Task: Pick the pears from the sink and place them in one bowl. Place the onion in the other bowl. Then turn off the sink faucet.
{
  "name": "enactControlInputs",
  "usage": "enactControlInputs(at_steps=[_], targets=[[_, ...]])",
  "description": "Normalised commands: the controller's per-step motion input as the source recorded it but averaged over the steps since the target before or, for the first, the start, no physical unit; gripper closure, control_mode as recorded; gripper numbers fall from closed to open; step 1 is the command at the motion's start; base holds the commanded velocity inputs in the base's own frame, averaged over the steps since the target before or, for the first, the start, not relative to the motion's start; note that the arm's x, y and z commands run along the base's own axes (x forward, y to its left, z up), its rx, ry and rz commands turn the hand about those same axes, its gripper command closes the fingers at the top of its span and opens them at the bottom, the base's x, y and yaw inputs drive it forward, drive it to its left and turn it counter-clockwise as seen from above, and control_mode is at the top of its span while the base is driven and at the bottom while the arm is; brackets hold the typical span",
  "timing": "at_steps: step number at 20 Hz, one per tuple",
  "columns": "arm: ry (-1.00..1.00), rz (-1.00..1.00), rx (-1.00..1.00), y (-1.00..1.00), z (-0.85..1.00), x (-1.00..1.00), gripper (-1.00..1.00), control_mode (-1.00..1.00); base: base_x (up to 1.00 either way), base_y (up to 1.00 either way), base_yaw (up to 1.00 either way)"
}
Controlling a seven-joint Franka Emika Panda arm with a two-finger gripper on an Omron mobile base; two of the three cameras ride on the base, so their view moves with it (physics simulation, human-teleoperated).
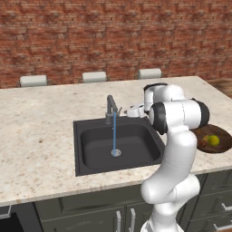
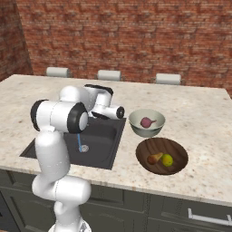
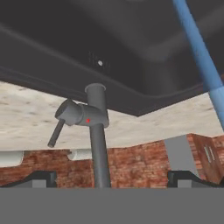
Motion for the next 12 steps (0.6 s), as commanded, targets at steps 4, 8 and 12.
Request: enactControlInputs(at_steps=[4,8,12], targets=[[0.00,0.00,0.00,0.00,-0.25,0.50,-1.00,-1.00,0.00,0.00,0.00],[0.00,0.00,0.00,0.00,-0.24,0.50,-1.00,-1.00,0.00,0.00,0.00],[0.01,0.00,0.00,0.02,-0.24,0.48,-1.00,-1.00,0.00,0.00,0.00]])
